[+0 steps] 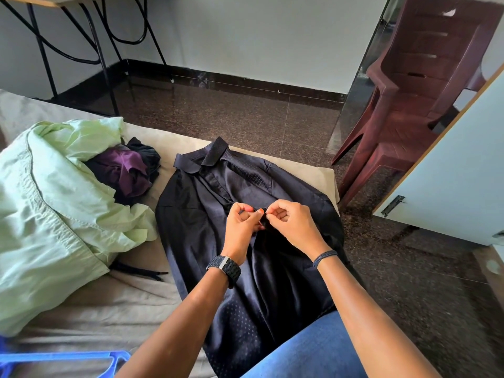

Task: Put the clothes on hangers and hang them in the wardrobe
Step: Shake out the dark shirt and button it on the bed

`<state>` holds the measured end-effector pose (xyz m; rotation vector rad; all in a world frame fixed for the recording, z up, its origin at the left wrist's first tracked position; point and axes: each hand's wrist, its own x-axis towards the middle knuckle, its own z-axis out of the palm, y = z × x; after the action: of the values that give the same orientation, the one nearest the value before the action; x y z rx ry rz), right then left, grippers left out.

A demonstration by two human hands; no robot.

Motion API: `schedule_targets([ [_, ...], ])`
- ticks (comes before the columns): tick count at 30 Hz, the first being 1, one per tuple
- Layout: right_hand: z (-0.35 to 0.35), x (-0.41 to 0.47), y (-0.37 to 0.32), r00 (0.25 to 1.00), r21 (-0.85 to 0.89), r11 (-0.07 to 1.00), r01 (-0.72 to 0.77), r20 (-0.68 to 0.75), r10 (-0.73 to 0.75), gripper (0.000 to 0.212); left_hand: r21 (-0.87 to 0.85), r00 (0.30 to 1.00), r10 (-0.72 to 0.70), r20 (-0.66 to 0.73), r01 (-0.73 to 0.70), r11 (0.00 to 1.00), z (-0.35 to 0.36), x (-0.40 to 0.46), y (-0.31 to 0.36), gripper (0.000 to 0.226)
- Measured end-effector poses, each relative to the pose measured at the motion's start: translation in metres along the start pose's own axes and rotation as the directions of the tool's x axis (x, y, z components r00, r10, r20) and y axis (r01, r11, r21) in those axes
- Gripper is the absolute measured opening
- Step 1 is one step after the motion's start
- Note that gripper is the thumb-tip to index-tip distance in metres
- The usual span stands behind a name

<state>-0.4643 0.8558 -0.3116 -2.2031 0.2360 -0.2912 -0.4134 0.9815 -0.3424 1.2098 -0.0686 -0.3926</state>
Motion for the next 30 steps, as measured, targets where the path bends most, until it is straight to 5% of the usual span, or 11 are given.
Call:
schedule_targets([
  [9,-0.001,-0.005,0.005,0.994,0.227,0.969,-0.099,-0.014,0.105,0.007,0.015,1.0,0.007,0.007,-0.007,1.0,0.001,-0.003,-0.005,0.019],
  [21,0.0,0.001,0.005,0.962,0.374,0.887,-0.271,0.088,0.257,0.012,0.239,0.99,0.121,-0.072,-0.1,0.966,0.004,-0.007,-0.012,0.029],
  [25,-0.001,0.003,0.004,0.963,0.311,0.911,-0.27,0.076,0.259,0.01,0.22,0.989,0.131,-0.075,-0.112,0.969,0.005,-0.008,-0.013,0.028],
  [30,0.001,0.003,-0.001,0.989,0.001,0.989,-0.146,-0.004,0.146,0.001,0.129,0.991,0.087,-0.097,-0.074,0.989,0.009,-0.013,-0.013,0.027],
])
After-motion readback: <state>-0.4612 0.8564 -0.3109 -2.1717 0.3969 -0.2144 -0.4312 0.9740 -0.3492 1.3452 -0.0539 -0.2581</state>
